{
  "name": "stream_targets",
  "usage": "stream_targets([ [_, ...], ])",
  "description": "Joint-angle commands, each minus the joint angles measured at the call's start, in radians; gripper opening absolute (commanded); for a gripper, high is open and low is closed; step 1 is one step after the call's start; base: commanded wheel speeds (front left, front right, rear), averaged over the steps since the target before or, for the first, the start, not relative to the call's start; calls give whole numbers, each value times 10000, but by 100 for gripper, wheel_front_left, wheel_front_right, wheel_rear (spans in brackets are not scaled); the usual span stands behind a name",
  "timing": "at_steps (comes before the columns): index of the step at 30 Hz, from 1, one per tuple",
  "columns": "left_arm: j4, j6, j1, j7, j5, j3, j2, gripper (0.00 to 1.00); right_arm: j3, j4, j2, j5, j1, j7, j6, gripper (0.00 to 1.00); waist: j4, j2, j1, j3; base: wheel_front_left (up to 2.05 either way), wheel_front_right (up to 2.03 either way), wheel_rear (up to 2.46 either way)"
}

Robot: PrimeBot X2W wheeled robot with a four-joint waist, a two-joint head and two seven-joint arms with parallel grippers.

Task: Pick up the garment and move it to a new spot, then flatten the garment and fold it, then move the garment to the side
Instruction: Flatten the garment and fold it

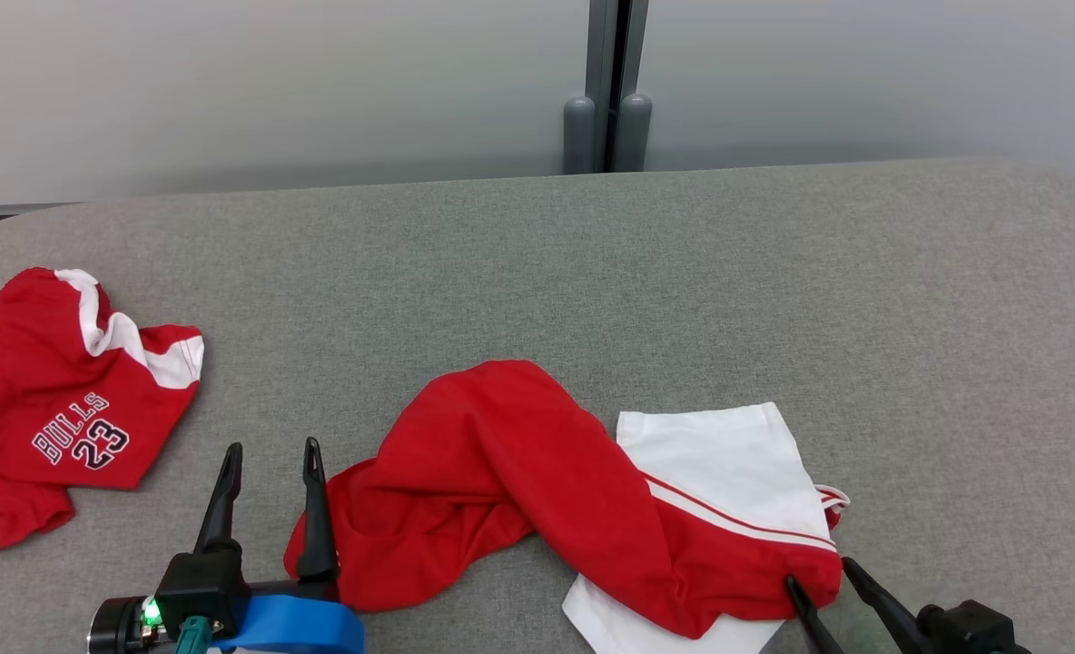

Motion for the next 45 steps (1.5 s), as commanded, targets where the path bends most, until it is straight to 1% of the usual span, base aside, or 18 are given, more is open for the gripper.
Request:
stream_targets([
  [1,1,-29,-149,-5,74,-15,-2,100,-27,34,3,89,127,-32,1,100,6,0,-1,13,0,0,0],
  [11,76,-46,-201,-5,61,-51,-2,100,676,274,108,262,-454,-32,1,100,44,0,-1,19,0,0,0],
  [12,78,-46,-206,-5,67,-54,-2,100,767,331,104,276,-547,-32,1,88,56,0,-1,15,0,0,0],
  [13,78,-49,-206,-5,73,-56,-2,100,835,403,95,314,-645,-32,1,40,66,0,-1,8,0,0,0],
  [14,78,-53,-202,-5,79,-60,-2,100,932,431,66,321,-783,-32,1,0,79,0,-1,8,0,0,0],
  [17,72,-66,-187,-5,65,-61,-3,100,997,298,-75,277,-1286,-33,1,0,108,0,-1,27,0,0,0],
  [23,28,-44,-305,-5,74,-87,-3,100,528,-244,-351,326,-2449,-32,1,0,189,0,-1,203,0,0,0],
  [28,34,-43,-426,-5,57,-214,-3,100,709,18,-676,140,-3902,-33,1,0,331,0,-1,393,0,0,0],
  [33,49,0,-626,-5,-16,-410,-3,100,587,1000,-813,-38,-5354,-34,1,0,611,0,-1,589,0,0,0],
  [41,32,109,-988,-5,-127,-696,-4,100,456,3369,-1075,-254,-7787,-34,1,0,1074,0,-1,1086,0,0,0],
  [45,8,149,-1188,-5,-193,-828,-3,100,197,4599,-1069,-215,-8934,-34,1,0,1259,0,-1,1370,0,0,0],
])
